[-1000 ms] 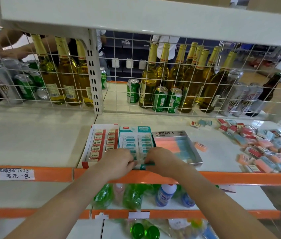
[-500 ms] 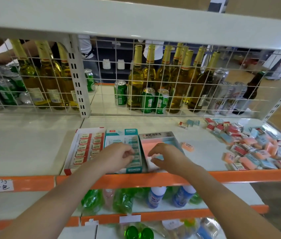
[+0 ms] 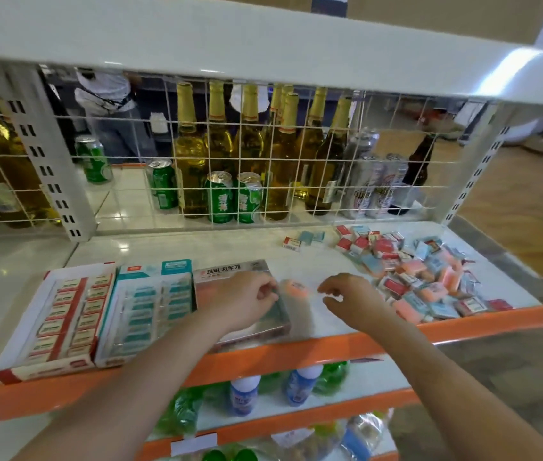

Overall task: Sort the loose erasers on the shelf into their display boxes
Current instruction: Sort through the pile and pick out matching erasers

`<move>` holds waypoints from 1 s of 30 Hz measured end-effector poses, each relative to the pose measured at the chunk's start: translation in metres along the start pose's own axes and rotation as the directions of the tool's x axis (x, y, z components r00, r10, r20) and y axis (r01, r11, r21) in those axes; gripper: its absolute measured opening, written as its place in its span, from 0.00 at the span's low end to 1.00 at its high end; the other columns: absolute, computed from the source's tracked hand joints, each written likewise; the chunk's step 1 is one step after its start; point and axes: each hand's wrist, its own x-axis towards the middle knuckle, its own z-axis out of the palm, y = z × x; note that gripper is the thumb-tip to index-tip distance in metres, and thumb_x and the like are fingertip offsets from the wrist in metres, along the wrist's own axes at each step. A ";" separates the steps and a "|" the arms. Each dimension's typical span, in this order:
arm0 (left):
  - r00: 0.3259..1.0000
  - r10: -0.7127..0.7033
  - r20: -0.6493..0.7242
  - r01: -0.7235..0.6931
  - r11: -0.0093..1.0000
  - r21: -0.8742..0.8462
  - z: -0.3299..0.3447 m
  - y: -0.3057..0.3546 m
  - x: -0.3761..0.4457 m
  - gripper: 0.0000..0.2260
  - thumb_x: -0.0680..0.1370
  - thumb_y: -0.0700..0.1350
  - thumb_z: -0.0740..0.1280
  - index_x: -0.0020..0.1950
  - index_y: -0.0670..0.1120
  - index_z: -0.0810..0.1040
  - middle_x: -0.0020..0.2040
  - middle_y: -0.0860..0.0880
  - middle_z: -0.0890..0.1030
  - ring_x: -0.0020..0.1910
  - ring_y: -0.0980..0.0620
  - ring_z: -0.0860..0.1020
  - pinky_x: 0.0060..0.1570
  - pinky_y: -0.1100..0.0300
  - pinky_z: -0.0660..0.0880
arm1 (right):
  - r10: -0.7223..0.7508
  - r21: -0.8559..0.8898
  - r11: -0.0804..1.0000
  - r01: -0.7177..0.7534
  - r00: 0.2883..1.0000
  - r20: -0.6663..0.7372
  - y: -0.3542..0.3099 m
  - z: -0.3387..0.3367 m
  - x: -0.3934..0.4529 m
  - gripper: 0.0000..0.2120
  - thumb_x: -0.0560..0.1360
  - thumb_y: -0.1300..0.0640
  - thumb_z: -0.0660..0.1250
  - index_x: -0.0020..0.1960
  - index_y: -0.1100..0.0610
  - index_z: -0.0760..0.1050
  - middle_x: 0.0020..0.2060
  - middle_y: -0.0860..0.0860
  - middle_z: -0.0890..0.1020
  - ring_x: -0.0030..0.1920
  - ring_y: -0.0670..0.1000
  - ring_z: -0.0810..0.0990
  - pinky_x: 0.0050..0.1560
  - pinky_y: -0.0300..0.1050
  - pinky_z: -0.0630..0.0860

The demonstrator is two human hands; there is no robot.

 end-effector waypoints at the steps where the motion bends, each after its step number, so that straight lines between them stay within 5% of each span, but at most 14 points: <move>1: 1.000 0.000 -0.010 -0.001 0.999 -0.035 0.006 0.006 0.007 0.10 0.79 0.45 0.62 0.59 0.48 0.77 0.54 0.50 0.79 0.52 0.53 0.76 0.54 0.57 0.74 | 0.020 0.002 1.000 -0.020 1.000 0.002 0.009 -0.002 0.000 0.14 0.75 0.58 0.63 0.60 0.55 0.76 0.56 0.52 0.78 0.55 0.51 0.76 0.54 0.40 0.70; 4: 0.999 0.008 -0.036 -0.009 1.000 -0.025 0.023 0.017 0.029 0.13 0.78 0.42 0.62 0.63 0.47 0.74 0.59 0.49 0.76 0.55 0.52 0.74 0.54 0.63 0.69 | 0.089 -0.007 0.996 -0.089 0.996 -0.007 0.035 -0.011 0.001 0.15 0.75 0.59 0.64 0.61 0.56 0.75 0.57 0.53 0.78 0.56 0.51 0.76 0.54 0.41 0.71; 10: 0.998 -0.016 0.067 0.004 0.985 0.170 0.041 0.027 0.066 0.19 0.79 0.39 0.58 0.70 0.47 0.67 0.68 0.48 0.68 0.65 0.49 0.69 0.61 0.59 0.66 | 0.176 -0.057 0.983 -0.172 0.982 0.064 0.071 -0.022 0.000 0.19 0.74 0.57 0.65 0.65 0.56 0.73 0.62 0.52 0.76 0.61 0.51 0.74 0.60 0.42 0.70; 14: 0.987 -0.057 0.150 0.011 0.956 0.293 0.050 0.025 0.080 0.15 0.80 0.46 0.59 0.65 0.46 0.72 0.64 0.46 0.71 0.62 0.47 0.72 0.60 0.54 0.69 | 0.172 -0.069 0.984 -0.166 0.980 0.097 0.086 -0.020 0.004 0.19 0.73 0.56 0.65 0.63 0.55 0.74 0.61 0.52 0.77 0.60 0.51 0.75 0.56 0.41 0.71; 17: 0.988 -0.077 0.134 0.027 0.939 0.344 0.053 0.020 0.087 0.10 0.78 0.46 0.60 0.49 0.42 0.77 0.53 0.44 0.75 0.51 0.45 0.75 0.48 0.55 0.72 | 0.145 -0.046 0.989 -0.141 0.983 0.110 0.092 -0.018 0.006 0.17 0.72 0.57 0.67 0.61 0.56 0.76 0.57 0.51 0.79 0.56 0.51 0.76 0.52 0.39 0.71; 22: 0.991 -0.114 0.072 0.083 0.936 0.343 0.054 0.020 0.093 0.08 0.77 0.48 0.63 0.50 0.46 0.78 0.52 0.48 0.74 0.51 0.47 0.75 0.49 0.55 0.72 | 0.112 0.011 0.994 -0.113 0.990 0.090 0.097 -0.015 0.013 0.16 0.72 0.56 0.66 0.59 0.55 0.77 0.56 0.51 0.79 0.53 0.50 0.77 0.45 0.36 0.68; 27: 0.993 -0.120 0.024 0.110 0.962 0.252 0.065 0.031 0.093 0.13 0.76 0.51 0.66 0.56 0.46 0.78 0.54 0.47 0.73 0.52 0.47 0.75 0.51 0.54 0.72 | 0.070 0.049 0.996 -0.073 0.996 0.048 0.087 -0.008 0.023 0.12 0.72 0.57 0.65 0.53 0.63 0.78 0.52 0.56 0.79 0.51 0.55 0.78 0.47 0.45 0.73; 30: 0.987 -0.161 0.011 0.156 0.967 0.202 0.068 0.031 0.096 0.13 0.75 0.52 0.66 0.49 0.43 0.79 0.50 0.46 0.72 0.49 0.46 0.76 0.50 0.53 0.73 | 0.067 0.057 0.996 -0.072 0.995 0.072 0.088 -0.008 0.030 0.07 0.72 0.56 0.65 0.40 0.61 0.74 0.44 0.55 0.76 0.41 0.53 0.75 0.31 0.37 0.68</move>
